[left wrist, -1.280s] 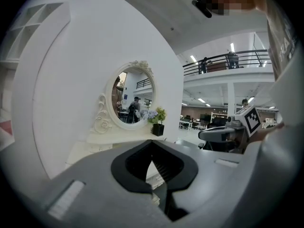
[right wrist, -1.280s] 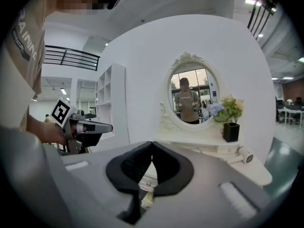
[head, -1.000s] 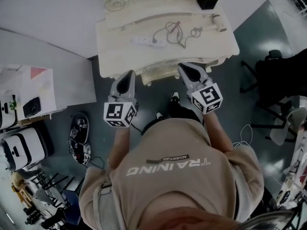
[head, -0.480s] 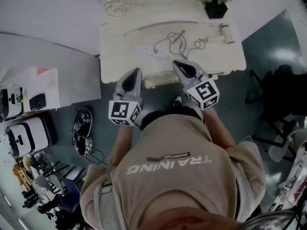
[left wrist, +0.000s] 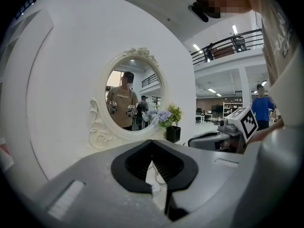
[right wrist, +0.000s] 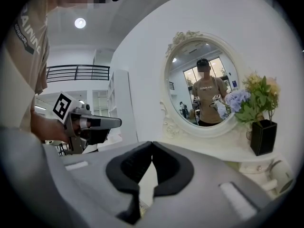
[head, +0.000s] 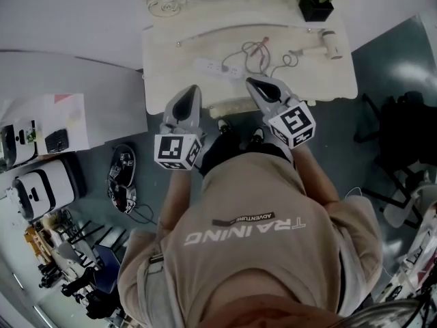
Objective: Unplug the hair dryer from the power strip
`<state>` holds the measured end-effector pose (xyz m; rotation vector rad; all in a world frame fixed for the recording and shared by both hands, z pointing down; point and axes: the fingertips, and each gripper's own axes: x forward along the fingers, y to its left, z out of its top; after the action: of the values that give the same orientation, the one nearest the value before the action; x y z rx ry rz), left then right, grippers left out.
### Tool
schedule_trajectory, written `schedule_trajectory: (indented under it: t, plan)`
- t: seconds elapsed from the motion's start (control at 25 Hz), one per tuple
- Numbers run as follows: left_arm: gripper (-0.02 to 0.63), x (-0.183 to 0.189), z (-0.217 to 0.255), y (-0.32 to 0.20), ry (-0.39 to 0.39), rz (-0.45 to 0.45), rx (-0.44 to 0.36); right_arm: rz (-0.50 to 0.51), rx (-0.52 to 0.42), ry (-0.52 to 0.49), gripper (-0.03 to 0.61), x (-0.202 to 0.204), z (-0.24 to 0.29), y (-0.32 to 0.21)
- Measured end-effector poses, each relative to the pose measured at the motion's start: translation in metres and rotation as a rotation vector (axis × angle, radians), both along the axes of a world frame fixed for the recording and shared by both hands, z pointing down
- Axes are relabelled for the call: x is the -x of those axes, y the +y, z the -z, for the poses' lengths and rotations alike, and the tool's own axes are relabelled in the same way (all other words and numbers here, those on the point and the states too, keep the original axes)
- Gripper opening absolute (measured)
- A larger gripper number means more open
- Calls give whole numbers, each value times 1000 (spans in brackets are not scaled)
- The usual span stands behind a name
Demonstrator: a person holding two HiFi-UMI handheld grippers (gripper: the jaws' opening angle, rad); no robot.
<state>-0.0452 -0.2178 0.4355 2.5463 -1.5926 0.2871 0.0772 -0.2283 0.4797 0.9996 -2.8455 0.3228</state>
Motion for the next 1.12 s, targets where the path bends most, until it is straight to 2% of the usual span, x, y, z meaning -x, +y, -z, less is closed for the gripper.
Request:
schedule_trajectory:
  t: [0.16, 0.48, 0.64, 0.96, 1.12]
  plan:
    - [2, 13, -7, -8, 11, -5, 12, -13, 14, 31, 4, 6, -7, -10]
    - [2, 50, -18, -42, 32, -74, 36, -44, 29, 122, 3, 42, -14, -34]
    - [2, 67, -32, -58, 51, -134, 71, -77, 49, 175, 3, 62, -23, -43]
    - [2, 77, -77, -90, 69, -309, 143, -227, 138, 219, 4, 83, -50, -66]
    - [2, 76, -105, -107, 115, -353, 206, -246, 181, 257, 5, 88, -66, -66]
